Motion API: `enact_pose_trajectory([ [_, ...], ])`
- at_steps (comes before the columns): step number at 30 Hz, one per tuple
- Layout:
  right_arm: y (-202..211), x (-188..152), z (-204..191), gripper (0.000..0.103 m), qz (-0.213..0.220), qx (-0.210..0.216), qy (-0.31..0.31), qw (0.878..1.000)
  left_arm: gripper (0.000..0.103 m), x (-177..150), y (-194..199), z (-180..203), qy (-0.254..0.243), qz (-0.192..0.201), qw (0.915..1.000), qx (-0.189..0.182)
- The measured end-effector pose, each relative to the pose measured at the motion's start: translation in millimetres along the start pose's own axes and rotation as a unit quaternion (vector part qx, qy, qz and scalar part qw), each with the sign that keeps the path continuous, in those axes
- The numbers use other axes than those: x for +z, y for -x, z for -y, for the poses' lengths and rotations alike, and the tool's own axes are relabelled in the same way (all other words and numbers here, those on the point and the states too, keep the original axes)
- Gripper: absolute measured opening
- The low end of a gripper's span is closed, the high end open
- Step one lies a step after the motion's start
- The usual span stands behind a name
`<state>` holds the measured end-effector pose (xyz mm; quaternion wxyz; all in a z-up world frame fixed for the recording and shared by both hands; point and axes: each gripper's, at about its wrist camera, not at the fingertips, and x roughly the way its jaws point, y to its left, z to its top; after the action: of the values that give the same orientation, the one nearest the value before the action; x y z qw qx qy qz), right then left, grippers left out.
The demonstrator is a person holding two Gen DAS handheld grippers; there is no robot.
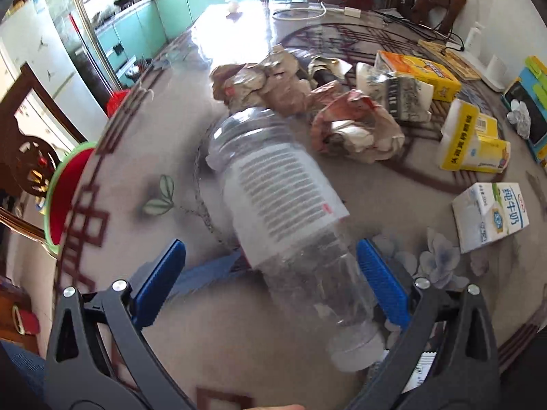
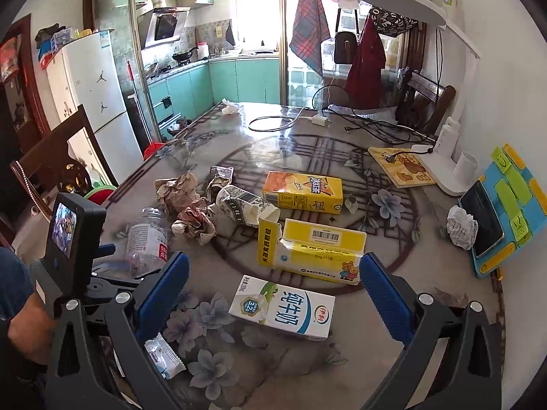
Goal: Collect trash
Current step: 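Lift the bottle with the left tool while the right tool grasps a clear plastic wrapper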
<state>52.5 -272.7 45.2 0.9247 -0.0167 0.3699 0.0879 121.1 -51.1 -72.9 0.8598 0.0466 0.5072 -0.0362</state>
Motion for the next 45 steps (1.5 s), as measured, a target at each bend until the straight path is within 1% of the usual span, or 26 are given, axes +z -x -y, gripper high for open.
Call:
enact_pose_trajectory([
  [5, -6.4, -1.4, -5.4, 0.097, -0.009, 0.000, 0.006, 1.000, 0.098, 11.0, -9.9, -11.9, -0.005, -0.001, 1.0000, -0.005],
  [10, -12.6, -4.3, -7.1, 0.097, -0.018, -0.003, 0.007, 1.000, 0.098, 22.3, -26.3, -13.3, -0.042, 0.006, 0.9991, 0.004],
  [12, -15.6, -5.3, -6.5, 0.097, -0.021, -0.005, 0.007, 1.000, 0.097, 26.6, -33.8, -17.2, -0.043, -0.002, 0.9990, -0.007],
  [14, -18.9, -6.3, -5.8, 0.097, -0.025, -0.007, 0.006, 1.000, 0.083, 30.7, -37.1, -20.5, -0.046, -0.005, 0.9988, -0.017],
  [15, -20.5, -7.0, -5.3, 0.097, -0.027, -0.008, 0.006, 1.000, 0.072, 33.7, -38.3, -21.9, -0.046, -0.006, 0.9988, -0.019],
  [16, -22.4, -7.8, -5.6, 0.097, -0.029, -0.010, 0.007, 0.999, 0.065, 36.6, -39.0, -23.9, -0.041, -0.007, 0.9989, -0.022],
  [17, -24.3, -8.6, -6.1, 0.097, -0.032, -0.011, 0.008, 0.999, 0.063, 39.7, -39.3, -26.4, -0.037, -0.008, 0.9989, -0.028],
  [19, -27.5, -10.3, -7.1, 0.097, -0.037, -0.010, 0.009, 0.999, 0.055, 44.2, -39.1, -28.4, -0.034, -0.007, 0.9988, -0.034],
  [21, -30.3, -12.0, -9.6, 0.097, -0.041, -0.010, 0.012, 0.999, 0.053, 45.5, -36.9, -30.8, -0.034, -0.001, 0.9987, -0.038],
  [26, -34.1, -15.1, -17.0, 0.097, -0.047, -0.002, 0.019, 0.999, 0.052, 48.8, -20.6, -36.4, -0.029, 0.019, 0.9981, -0.052],
  [30, -27.8, -17.2, -37.0, 0.097, -0.043, 0.040, 0.034, 0.998, 0.052, 55.2, 11.6, -47.9, -0.019, 0.051, 0.9965, -0.063],
  [32, -22.5, -20.5, -57.7, 0.097, -0.042, 0.074, 0.053, 0.995, 0.052, 58.8, 30.4, -57.2, -0.016, 0.070, 0.9952, -0.067],
  [35, -18.0, -27.3, -95.1, 0.097, -0.052, 0.109, 0.091, 0.989, 0.052, 61.4, 58.1, -73.9, -0.017, 0.095, 0.9931, -0.066],
  [38, -15.9, -38.4, -138.7, 0.097, -0.065, 0.144, 0.131, 0.979, 0.052, 63.3, 78.2, -92.6, -0.019, 0.115, 0.9915, -0.057],
  [45, -24.0, -64.5, -215.2, 0.097, -0.105, 0.209, 0.137, 0.963, 0.052, 57.1, 98.7, -134.0, -0.007, 0.134, 0.9898, -0.049],
])
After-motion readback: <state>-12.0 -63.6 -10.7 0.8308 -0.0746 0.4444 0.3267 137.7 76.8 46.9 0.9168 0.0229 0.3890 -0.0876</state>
